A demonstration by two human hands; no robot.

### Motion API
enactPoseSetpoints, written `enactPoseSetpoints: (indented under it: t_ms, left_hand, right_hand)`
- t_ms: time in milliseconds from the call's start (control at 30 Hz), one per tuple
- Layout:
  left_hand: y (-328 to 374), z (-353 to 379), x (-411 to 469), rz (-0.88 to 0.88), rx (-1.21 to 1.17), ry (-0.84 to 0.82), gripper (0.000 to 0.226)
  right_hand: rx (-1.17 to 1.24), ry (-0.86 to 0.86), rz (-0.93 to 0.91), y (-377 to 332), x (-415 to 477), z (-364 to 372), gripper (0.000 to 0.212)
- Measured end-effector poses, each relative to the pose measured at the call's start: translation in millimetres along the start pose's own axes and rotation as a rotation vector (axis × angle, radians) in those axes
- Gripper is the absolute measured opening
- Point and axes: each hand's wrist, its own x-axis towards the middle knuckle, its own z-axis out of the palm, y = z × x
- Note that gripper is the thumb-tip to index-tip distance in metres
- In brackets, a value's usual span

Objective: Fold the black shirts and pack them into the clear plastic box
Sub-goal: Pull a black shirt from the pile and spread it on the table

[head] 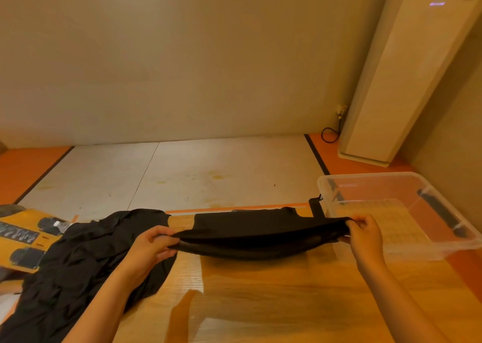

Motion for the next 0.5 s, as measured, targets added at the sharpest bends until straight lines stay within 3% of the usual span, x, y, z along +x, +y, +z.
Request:
enactPoseSetpoints:
  t_ms: [100,200,267,400,500]
  left_hand:
    - [-2,-13,2,0.103,0.586,0.166,0.027]
    - [9,-12,3,0.254,0.787,0.295,0.018]
    - [26,-5,9,0.257,0.662,0.31,0.014]
    - [69,4,35,0.088,0.028,0.267,0.007]
    - [104,2,56,0.095,-0.23,0.229,0.011]
  right_hand:
    - [-0.017,0.034,0.003,6,-1,-9,0.008]
    - [-0.078,0.042,-0.017,6,-4,-8,0.007]
    - [-0.07,0.034,-0.017,-5,-4,2,0.009]
    - [0.138,-0.052,0.102,-50,24,28,0.019]
    - [0.273,-0.099,0.13,-96,51,53,0.018]
